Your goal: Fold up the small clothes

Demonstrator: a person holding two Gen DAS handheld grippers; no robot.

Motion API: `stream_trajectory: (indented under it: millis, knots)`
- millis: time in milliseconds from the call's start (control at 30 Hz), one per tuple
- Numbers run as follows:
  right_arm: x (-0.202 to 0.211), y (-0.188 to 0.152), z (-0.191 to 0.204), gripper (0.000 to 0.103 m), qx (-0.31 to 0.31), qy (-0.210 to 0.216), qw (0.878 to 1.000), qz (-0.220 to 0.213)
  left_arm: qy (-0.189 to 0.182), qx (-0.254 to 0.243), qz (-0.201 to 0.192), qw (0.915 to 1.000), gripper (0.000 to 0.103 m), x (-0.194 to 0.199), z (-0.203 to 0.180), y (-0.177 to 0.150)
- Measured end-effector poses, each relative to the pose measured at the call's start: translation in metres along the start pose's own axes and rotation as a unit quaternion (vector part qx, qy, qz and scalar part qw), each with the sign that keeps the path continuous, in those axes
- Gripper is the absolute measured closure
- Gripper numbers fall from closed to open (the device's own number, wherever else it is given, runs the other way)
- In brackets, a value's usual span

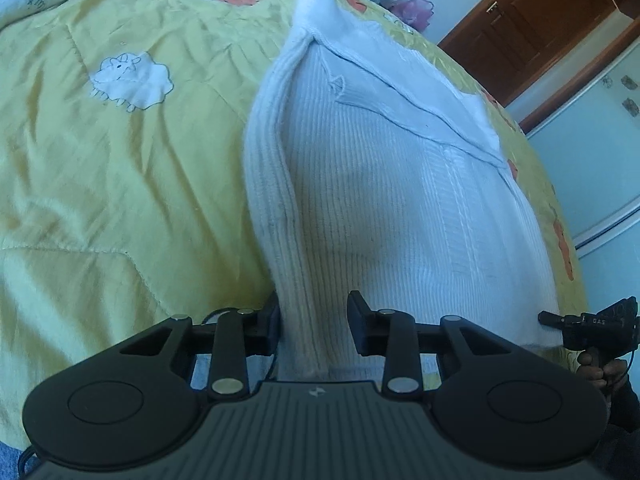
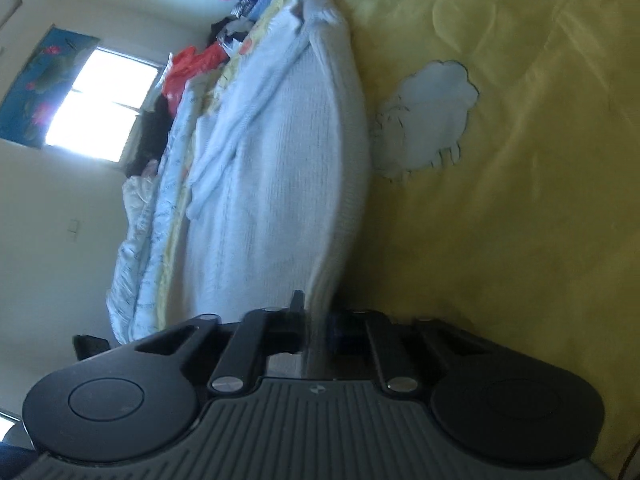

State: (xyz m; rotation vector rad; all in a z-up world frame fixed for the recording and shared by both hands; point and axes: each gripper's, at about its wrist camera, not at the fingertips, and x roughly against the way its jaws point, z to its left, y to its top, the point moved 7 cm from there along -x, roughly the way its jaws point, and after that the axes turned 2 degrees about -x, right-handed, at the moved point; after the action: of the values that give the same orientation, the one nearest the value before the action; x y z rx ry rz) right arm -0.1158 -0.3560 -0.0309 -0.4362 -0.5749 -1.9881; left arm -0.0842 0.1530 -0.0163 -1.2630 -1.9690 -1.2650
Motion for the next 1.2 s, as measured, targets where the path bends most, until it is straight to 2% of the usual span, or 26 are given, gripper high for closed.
stream_trajectory:
  millis: [67,167,267,433,533,700,833,967,1067,1133,1200]
  knots:
    - [-0.001,-0.003,0.005,0.089,0.012,0.003,1.000,0.002,0.014,-0.004,0.002,0.9999,0.090,-0.002,0.000,0.000]
    - [0.002,0.001,0.011,0.089,0.018,0.011,1.000,-0.004,0.015,-0.007,-0.008,0.9998,0.092,-0.001,-0.001,0.003]
    - [0.012,0.009,0.019,0.089,0.016,0.037,0.999,-0.019,0.002,-0.007,-0.035,0.9994,0.092,0.013,0.000,0.011]
    - [0.029,0.030,0.041,0.089,0.017,0.092,0.994,-0.052,-0.026,-0.001,-0.082,0.9963,0.092,0.037,-0.003,0.039]
    - [0.032,0.056,0.056,0.088,0.022,0.121,0.989,-0.077,-0.039,-0.001,-0.107,0.9935,0.092,0.039,-0.009,0.068]
    - [0.020,0.126,0.072,0.088,0.017,0.168,0.977,-0.130,-0.046,-0.004,-0.145,0.9883,0.093,0.020,-0.019,0.142]
    - [-0.002,0.197,0.085,0.088,0.020,0.183,0.971,-0.152,-0.038,-0.012,-0.165,0.9855,0.093,-0.007,-0.023,0.214]
    - [-0.029,0.275,0.091,0.088,0.014,0.181,0.968,-0.172,-0.020,-0.018,-0.182,0.9829,0.093,-0.045,-0.026,0.284]
    - [-0.064,0.327,0.078,0.088,-0.013,0.161,0.971,-0.176,-0.002,-0.009,-0.184,0.9828,0.093,-0.083,-0.022,0.326]
    - [-0.095,0.352,0.066,0.088,-0.027,0.131,0.977,-0.167,0.014,0.000,-0.173,0.9849,0.093,-0.115,-0.016,0.345]
    - [-0.125,0.370,0.051,0.088,-0.033,0.089,0.983,-0.158,0.045,-0.004,-0.158,0.9864,0.093,-0.145,-0.012,0.358]
